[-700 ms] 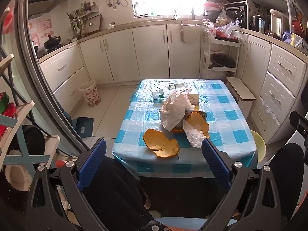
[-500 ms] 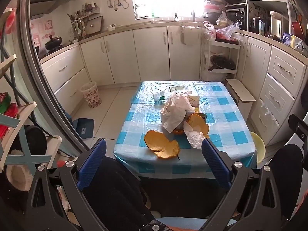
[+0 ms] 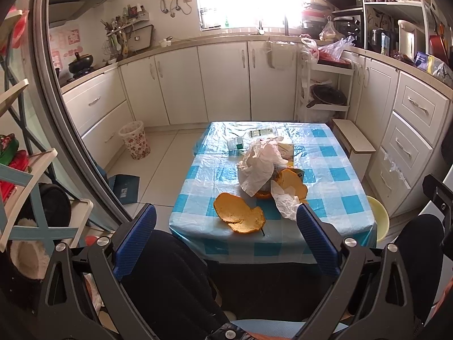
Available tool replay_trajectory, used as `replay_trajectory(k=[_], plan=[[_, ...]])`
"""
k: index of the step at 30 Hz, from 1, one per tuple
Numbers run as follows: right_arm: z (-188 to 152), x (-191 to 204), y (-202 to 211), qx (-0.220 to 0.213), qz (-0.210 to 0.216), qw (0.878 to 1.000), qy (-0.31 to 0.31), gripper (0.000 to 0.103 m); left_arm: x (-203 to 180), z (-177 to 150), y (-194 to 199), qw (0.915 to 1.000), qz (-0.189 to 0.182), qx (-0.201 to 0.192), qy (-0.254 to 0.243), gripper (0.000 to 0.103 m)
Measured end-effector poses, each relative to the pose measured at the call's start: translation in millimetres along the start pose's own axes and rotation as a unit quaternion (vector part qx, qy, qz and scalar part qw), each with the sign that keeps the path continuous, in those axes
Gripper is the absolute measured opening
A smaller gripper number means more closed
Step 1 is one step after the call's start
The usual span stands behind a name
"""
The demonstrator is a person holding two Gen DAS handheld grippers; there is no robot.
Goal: Collect trash
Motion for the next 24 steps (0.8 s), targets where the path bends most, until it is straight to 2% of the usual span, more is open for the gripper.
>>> replay_trajectory(k=[5, 17, 22, 24], plan=[[-0.7, 0.3, 0.5, 0.011, 0.003, 1.000, 0.003, 0.096, 0.7, -0.1, 0.5, 1.0000, 0.000, 0.000, 0.000, 0.095], [-2.7, 3.4, 0.0, 0.006, -0.006, 1.000, 0.012, 0.096, 0.3, -0.4, 0.3, 1.0000, 0.000, -0.001, 0.000, 0.095], [0.3, 3.4, -2.1, 0.028, -0.007, 0.999, 0.020, 0.096, 0.9, -2.1, 1.0, 1.0000, 0.000, -0.001, 0.002, 0.095], [-3.0, 3.0, -4.0, 0.016, -0.007, 1.000, 0.020, 0.096, 1.5, -3.0, 1.3, 1.0000, 0.001, -0.001, 0.003, 0.095]])
Point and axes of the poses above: each gripper's, at about its wrist camera, not at the fingertips, and y roughly against the way its jaws point, x to its left, z to its top, the point moved 2 cm from there along -y, roughly the way its jaws point, and after that the axes turned 12 degrees about x, right-handed, at the moved point
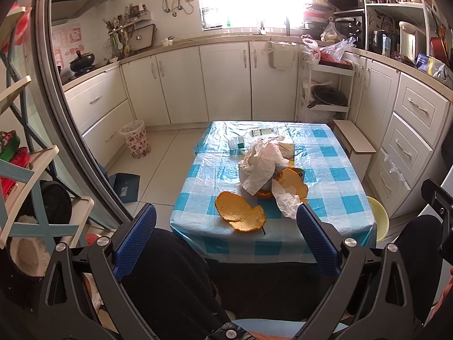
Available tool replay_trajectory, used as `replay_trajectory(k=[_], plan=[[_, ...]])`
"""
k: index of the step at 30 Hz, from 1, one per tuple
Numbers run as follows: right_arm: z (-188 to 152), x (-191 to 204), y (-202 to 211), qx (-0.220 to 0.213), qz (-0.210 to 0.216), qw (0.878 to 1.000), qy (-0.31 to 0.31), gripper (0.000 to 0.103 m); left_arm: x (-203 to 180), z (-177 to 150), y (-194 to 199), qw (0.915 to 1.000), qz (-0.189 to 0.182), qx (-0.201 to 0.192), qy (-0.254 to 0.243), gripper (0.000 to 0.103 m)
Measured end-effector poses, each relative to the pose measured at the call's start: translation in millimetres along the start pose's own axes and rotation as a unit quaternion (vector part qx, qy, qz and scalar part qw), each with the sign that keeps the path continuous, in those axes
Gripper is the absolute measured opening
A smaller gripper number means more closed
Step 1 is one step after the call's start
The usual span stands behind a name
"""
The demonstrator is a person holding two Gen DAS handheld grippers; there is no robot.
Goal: Collect trash
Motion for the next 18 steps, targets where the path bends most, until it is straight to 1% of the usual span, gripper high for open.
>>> replay_trajectory(k=[7, 10, 12, 17, 18], plan=[[-3, -3, -9, 0.020, 0.014, 1.000, -0.003, 0.096, -3, -1, -1, 0.9999, 0.012, 0.002, -0.002, 0.095], [-3, -7, -13, 0.047, 0.033, 0.998, -0.008, 0.096, -5, -3, -3, 0.9998, 0.018, 0.004, -0.005, 0.095], [-4, -5, -17, 0.043, 0.034, 0.998, -0.006, 0.096, -5, -4, -6, 0.9997, 0.021, 0.007, -0.006, 0.095], [-4, -2, -27, 0.065, 0.057, 0.996, -0.009, 0.096, -4, -4, -16, 0.9996, 0.026, 0.014, -0.006, 0.095], [-5, 0, -29, 0.061, 0.058, 0.996, -0.009, 0.096, -4, -4, -18, 0.9995, 0.027, 0.015, -0.006, 0.095]])
Point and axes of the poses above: each gripper's, at about its wrist camera, not at the fingertips, and y roughly against the way its jaws point, x to its left, z to its top, the point moved 2 cm from there along -y, roughly the way its jaws point, and after that the axes turned 12 degrees about x, right-handed, at the moved point
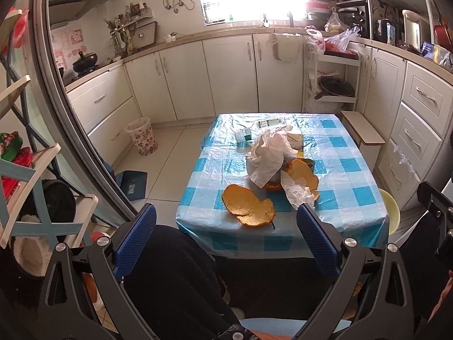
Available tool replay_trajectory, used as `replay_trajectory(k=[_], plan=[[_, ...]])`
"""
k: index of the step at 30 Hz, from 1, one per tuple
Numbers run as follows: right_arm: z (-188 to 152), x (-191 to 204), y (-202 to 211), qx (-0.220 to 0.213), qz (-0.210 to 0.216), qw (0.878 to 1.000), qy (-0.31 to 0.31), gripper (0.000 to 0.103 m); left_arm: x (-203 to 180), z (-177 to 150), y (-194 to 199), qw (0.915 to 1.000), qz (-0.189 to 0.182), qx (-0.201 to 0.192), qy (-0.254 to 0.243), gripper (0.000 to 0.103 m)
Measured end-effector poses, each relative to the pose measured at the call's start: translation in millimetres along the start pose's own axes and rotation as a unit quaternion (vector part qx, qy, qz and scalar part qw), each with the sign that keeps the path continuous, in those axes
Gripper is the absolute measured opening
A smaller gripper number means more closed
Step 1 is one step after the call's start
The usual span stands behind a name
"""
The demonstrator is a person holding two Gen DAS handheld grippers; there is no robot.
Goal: Collect trash
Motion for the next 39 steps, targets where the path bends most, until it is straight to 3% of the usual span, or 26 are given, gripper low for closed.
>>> replay_trajectory(k=[28, 39], plan=[[26, 12, -102, 0.036, 0.039, 0.999, 0.011, 0.096, 12, 20, -103, 0.9964, 0.006, 0.081, 0.025, 0.095], [41, 11, -145, 0.061, 0.087, 0.994, 0.003, 0.096, 3, 34, -134, 0.9948, 0.010, 0.099, 0.018, 0.095]])
Point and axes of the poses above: each gripper's, at about its wrist camera, not at the fingertips, and y roughly against the way its jaws point, x to its left, z to its top, the point moved 2 cm from there along -y, roughly the way its jaws point, and after that the axes turned 12 degrees about x, right-handed, at the moved point
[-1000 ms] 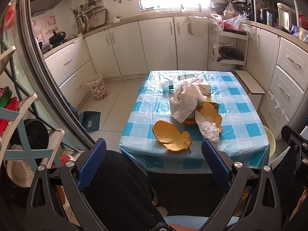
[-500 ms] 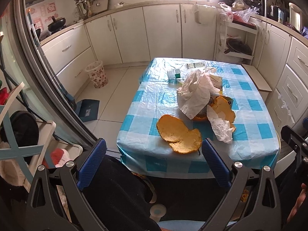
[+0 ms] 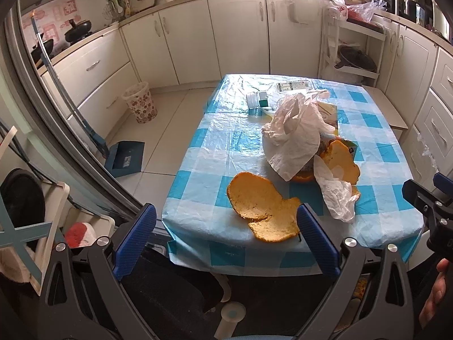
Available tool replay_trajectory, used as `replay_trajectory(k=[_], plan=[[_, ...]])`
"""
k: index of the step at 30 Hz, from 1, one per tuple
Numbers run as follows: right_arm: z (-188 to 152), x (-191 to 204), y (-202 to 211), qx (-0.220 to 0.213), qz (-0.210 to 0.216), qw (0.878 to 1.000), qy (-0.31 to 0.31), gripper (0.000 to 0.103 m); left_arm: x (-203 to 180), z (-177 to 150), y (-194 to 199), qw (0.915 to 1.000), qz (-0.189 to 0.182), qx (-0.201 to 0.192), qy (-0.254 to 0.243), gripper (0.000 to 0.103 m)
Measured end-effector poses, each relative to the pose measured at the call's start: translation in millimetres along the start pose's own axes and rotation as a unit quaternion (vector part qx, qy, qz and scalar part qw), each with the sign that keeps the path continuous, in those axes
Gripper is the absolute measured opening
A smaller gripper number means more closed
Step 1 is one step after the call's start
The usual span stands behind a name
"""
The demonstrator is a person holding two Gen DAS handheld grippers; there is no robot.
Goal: Collect trash
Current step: 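Reach the left gripper to the white plastic bag and grasp it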
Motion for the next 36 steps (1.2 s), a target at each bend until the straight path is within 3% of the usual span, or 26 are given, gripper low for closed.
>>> replay_trajectory(k=[14, 18, 24, 31, 36], plan=[[18, 1, -47, 0.019, 0.026, 0.999, 0.035, 0.096, 0, 20, -40, 0.9996, 0.005, 0.029, 0.006, 0.095], [17, -2, -60, 0.029, 0.031, 0.998, 0.044, 0.078, 15, 24, -54, 0.9985, -0.003, 0.045, 0.031, 0.095], [21, -1, -68, 0.033, 0.032, 0.998, 0.051, 0.074, 19, 27, -63, 0.9979, -0.023, 0.048, 0.036, 0.095], [32, -10, -100, 0.068, 0.040, 0.997, 0.025, 0.074, -6, 54, -61, 0.9993, -0.034, 0.011, -0.009, 0.095], [38, -24, -115, 0.085, 0.063, 0.994, -0.011, 0.074, -43, 86, -53, 0.9966, -0.026, -0.041, -0.066, 0.095]])
Point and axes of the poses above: each gripper's, at about its wrist camera, not at the fingertips, and y roughly against the way its jaws point, x to its left, z to its top, the point moved 2 cm from there along -y, roughly the way its jaws point, and after that the axes turned 12 degrees about x, right-handed, at the moved point
